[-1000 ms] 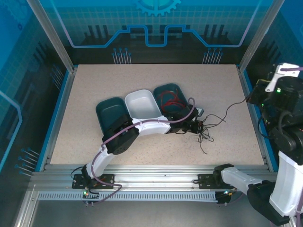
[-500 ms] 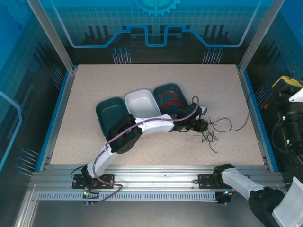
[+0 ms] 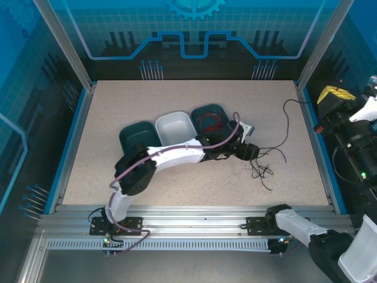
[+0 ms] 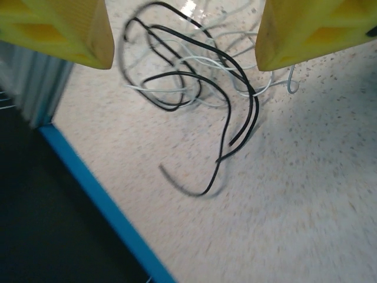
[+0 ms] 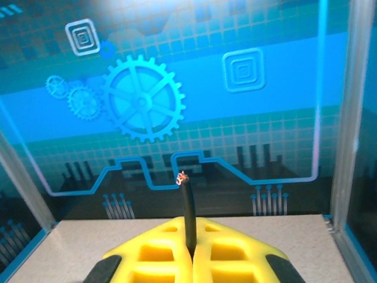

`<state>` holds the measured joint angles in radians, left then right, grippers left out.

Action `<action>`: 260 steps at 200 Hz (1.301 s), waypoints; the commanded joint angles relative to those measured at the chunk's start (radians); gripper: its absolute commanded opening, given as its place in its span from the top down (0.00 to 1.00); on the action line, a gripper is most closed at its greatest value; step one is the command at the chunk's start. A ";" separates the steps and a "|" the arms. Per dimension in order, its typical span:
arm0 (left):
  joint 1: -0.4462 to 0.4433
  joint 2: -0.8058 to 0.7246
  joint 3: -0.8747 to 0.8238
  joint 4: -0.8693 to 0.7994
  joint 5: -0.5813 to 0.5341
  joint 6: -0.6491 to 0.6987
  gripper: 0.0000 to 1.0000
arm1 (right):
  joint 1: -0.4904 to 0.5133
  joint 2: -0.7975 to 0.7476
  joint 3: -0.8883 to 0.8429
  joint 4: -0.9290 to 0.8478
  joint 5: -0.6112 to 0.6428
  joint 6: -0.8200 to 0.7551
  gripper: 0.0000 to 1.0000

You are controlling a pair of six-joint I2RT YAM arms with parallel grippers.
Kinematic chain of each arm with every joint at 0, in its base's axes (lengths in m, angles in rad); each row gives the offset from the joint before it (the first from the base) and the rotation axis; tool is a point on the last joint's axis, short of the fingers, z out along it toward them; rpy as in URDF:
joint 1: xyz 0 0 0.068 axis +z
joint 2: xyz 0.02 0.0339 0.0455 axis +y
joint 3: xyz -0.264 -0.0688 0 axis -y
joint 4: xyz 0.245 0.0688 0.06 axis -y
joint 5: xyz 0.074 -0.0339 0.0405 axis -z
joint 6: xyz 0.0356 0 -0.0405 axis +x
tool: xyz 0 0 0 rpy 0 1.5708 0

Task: Untangle the cables

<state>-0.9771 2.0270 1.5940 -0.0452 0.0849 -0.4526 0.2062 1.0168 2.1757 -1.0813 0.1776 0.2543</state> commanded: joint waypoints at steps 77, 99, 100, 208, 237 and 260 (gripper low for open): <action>0.158 -0.766 -0.551 0.051 -0.438 0.026 0.01 | 0.026 0.148 -0.090 0.100 -0.330 0.091 1.00; 0.219 -0.940 -0.641 -0.041 -0.562 0.045 0.01 | 0.108 0.176 -0.106 0.126 -0.296 0.075 1.00; 0.222 -0.949 -0.644 -0.046 -0.567 0.046 0.01 | 0.112 0.178 -0.106 0.127 -0.293 0.075 1.00; 0.315 -1.411 -0.754 -0.380 -0.795 0.108 0.01 | 0.504 0.542 0.055 0.153 0.061 -0.065 1.00; 0.315 -1.428 -0.734 -0.423 -0.793 0.121 0.01 | 0.520 0.634 0.086 0.169 0.085 -0.069 1.00; 0.315 -1.438 -0.739 -0.434 -0.805 0.128 0.01 | 0.523 0.694 0.110 0.178 0.101 -0.068 1.00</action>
<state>-0.6693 0.6071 0.8421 -0.4381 -0.6857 -0.3557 0.7151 1.6730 2.2322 -0.9478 0.2298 0.2035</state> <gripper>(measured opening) 0.991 0.039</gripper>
